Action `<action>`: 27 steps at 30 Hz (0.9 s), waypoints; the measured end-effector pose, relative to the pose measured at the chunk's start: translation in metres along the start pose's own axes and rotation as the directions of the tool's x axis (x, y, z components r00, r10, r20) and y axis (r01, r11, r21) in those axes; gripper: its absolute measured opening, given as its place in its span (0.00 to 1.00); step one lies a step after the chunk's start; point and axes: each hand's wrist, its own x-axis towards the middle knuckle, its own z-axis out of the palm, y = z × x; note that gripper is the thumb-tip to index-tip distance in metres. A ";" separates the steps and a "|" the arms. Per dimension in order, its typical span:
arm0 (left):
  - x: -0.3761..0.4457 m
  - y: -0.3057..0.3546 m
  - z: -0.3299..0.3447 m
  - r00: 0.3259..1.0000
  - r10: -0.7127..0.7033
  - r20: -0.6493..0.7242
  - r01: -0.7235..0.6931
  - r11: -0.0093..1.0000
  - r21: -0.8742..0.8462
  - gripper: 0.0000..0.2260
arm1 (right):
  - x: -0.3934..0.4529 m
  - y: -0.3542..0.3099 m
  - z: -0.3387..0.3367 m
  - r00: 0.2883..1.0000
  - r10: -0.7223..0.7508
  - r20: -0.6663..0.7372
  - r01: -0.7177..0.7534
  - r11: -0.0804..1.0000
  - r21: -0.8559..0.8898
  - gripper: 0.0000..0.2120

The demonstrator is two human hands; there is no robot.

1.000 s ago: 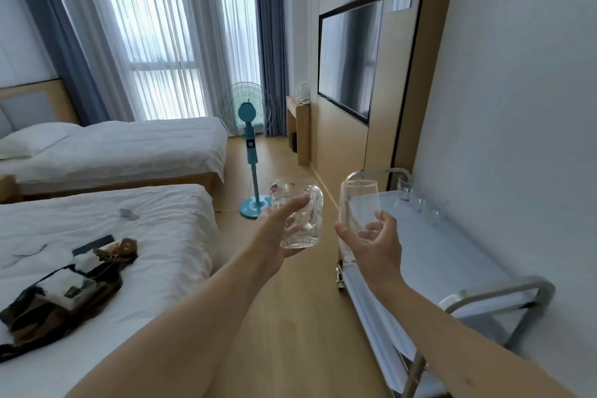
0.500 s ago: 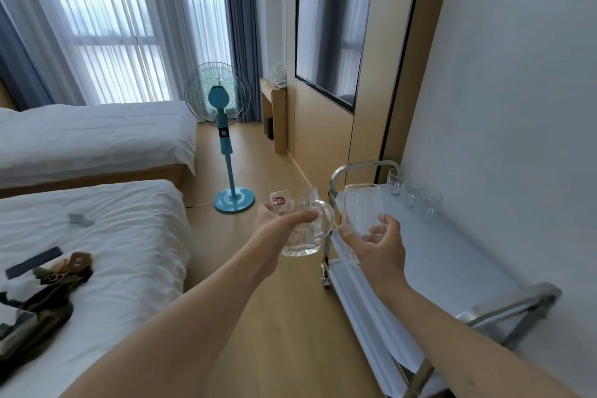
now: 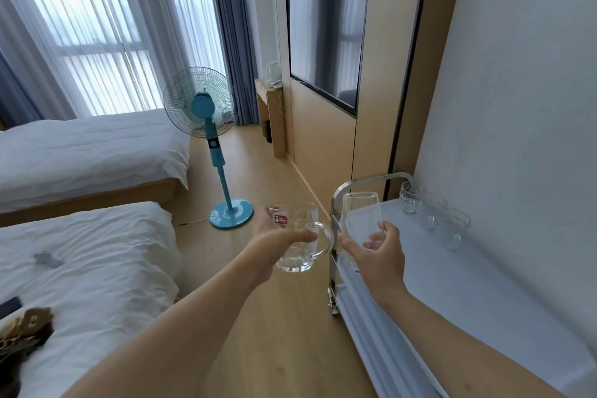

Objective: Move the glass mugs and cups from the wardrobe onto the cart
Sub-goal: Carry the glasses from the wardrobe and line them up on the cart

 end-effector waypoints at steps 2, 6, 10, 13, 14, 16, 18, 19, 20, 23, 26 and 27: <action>0.024 0.001 0.011 1.000 0.007 0.021 -0.007 1.000 0.023 0.42 | 0.025 0.009 0.003 1.000 0.010 -0.022 -0.010 1.000 0.002 0.42; 0.062 -0.004 0.037 0.999 0.017 0.040 -0.019 0.998 0.061 0.44 | 0.064 0.032 0.002 0.997 0.057 -0.051 -0.057 0.998 0.005 0.41; 0.097 -0.013 0.061 0.997 -0.028 0.075 0.017 0.990 0.141 0.43 | 0.091 0.052 0.000 0.990 0.106 -0.097 -0.107 0.994 0.000 0.40; 0.124 -0.014 0.083 0.992 -0.028 0.123 0.000 0.976 0.217 0.44 | 0.108 0.069 -0.007 0.979 0.144 -0.142 -0.146 0.989 -0.003 0.39; 0.131 -0.014 0.091 0.989 -0.023 0.145 -0.013 0.971 0.240 0.44 | 0.113 0.074 -0.009 0.974 0.156 -0.164 -0.159 0.987 -0.005 0.38; 0.148 -0.014 0.106 0.979 -0.017 0.204 -0.043 0.957 0.287 0.42 | 0.123 0.082 -0.014 0.963 0.177 -0.201 -0.181 0.984 0.001 0.37; 0.169 -0.016 0.124 0.962 -0.018 0.271 -0.074 0.943 0.324 0.39 | 0.135 0.092 -0.021 0.949 0.199 -0.244 -0.203 0.979 0.011 0.38; 0.179 -0.017 0.133 0.954 -0.017 0.298 -0.089 0.937 0.337 0.40 | 0.140 0.097 -0.023 0.941 0.209 -0.266 -0.213 0.977 0.012 0.39; 0.189 -0.018 0.143 0.946 -0.018 0.324 -0.104 0.929 0.355 0.42 | 0.146 0.102 -0.026 0.929 0.222 -0.294 -0.228 0.974 0.015 0.39; 0.219 -0.022 0.171 0.910 -0.007 0.415 -0.180 0.894 0.409 0.49 | 0.159 0.114 -0.032 0.889 0.260 -0.376 -0.271 0.962 0.026 0.40; 0.245 -0.019 0.197 0.832 -0.004 0.554 -0.302 0.835 0.460 0.52 | 0.170 0.124 -0.035 0.843 0.291 -0.451 -0.309 0.950 0.036 0.40; 0.253 -0.019 0.205 0.801 -0.008 0.599 -0.347 0.809 0.474 0.52 | 0.173 0.126 -0.036 0.827 0.301 -0.474 -0.321 0.946 0.040 0.40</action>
